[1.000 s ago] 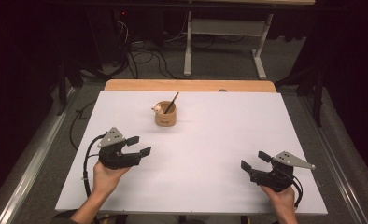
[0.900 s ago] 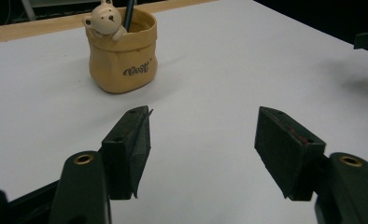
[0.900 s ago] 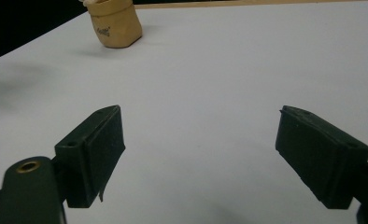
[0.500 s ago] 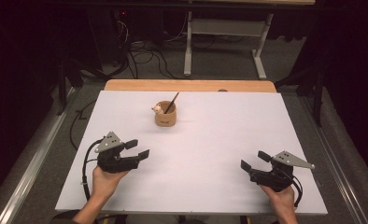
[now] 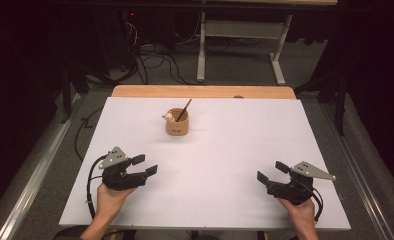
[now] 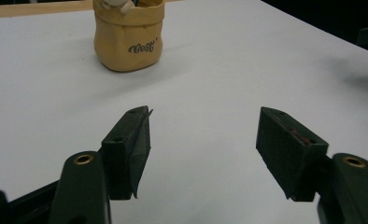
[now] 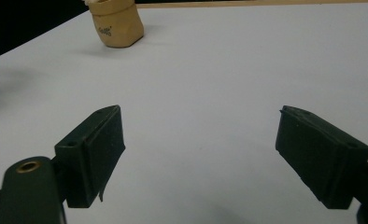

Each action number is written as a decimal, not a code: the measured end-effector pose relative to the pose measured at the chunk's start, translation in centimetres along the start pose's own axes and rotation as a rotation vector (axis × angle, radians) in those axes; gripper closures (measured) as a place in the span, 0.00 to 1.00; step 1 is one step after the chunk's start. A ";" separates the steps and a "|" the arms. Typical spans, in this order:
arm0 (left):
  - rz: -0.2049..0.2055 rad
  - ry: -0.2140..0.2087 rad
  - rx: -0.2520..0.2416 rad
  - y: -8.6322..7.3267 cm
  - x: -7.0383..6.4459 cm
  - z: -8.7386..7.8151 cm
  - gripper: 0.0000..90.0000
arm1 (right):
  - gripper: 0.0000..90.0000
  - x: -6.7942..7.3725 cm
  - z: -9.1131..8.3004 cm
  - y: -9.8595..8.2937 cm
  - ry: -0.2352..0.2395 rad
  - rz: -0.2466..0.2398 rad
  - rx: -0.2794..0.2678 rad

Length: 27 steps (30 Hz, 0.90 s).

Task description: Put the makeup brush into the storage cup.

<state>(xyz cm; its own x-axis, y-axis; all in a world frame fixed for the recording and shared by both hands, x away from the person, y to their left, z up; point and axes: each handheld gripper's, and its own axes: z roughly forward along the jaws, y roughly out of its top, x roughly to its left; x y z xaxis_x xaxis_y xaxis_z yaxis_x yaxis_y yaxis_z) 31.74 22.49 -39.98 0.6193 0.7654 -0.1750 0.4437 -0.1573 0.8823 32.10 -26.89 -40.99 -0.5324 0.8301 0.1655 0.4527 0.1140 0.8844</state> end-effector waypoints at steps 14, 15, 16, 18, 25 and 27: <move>-0.031 0.005 -0.014 -0.8 0.4 0.2 0.41 | 0.19 0.1 0.0 0.0 0.002 -0.003 0.000; -0.026 0.006 -0.011 -0.8 0.3 0.3 0.41 | 0.19 0.1 0.0 0.0 0.002 -0.004 0.000; -0.023 0.009 -0.012 -0.8 0.3 0.3 0.41 | 0.19 0.1 0.0 0.0 0.003 -0.004 0.001; -0.019 0.006 -0.018 -0.8 0.2 0.4 0.41 | 0.19 0.2 -0.1 0.0 0.003 -0.006 0.000; -0.010 -0.009 0.023 -0.9 0.1 0.9 0.40 | 0.19 0.2 0.2 0.0 0.006 -0.011 0.007; -0.010 -0.017 0.030 -0.9 0.1 0.9 0.40 | 0.19 0.1 0.1 0.0 0.008 -0.011 0.004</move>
<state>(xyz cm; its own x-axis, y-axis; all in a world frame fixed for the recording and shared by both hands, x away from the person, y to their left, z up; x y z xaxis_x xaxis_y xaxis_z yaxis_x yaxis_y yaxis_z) 31.99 22.12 -41.21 0.6257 0.7562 -0.1916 0.4689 -0.1682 0.8671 32.10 -26.70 -41.05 -0.5433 0.8243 0.1594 0.4493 0.1251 0.8846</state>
